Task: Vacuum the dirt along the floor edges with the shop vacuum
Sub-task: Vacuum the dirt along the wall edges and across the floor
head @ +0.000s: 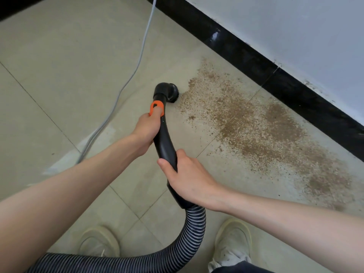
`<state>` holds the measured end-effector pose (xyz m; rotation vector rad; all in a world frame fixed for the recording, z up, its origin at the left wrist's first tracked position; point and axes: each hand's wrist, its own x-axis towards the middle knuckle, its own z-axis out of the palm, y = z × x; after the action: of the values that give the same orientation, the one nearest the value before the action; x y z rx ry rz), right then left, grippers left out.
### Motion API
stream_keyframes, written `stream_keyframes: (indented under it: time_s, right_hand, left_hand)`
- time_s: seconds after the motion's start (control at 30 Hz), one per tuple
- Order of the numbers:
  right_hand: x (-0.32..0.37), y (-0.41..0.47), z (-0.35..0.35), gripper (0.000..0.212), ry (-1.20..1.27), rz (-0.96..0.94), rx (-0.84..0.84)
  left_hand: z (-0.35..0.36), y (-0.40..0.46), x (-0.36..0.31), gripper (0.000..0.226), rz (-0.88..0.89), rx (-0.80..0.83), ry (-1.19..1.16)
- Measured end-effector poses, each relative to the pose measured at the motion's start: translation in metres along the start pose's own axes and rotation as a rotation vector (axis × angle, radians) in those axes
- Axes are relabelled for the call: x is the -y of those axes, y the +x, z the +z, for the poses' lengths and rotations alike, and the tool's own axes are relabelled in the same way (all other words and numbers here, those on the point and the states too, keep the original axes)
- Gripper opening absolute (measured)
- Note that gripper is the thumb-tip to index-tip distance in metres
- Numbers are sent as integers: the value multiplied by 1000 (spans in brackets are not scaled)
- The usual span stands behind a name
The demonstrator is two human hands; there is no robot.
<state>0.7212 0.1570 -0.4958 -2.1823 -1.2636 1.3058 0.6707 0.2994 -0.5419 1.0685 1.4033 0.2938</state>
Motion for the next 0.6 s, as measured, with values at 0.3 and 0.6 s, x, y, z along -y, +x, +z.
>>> stream_keyframes:
  time_s: [0.3, 0.6]
  right_hand:
    - [-4, 6, -11, 41, 43, 33, -52]
    - [5, 5, 2, 40, -9, -45, 149]
  left_hand:
    - [20, 4, -14, 36, -9, 58, -5]
    - [-21, -1, 16, 40, 12, -140, -17]
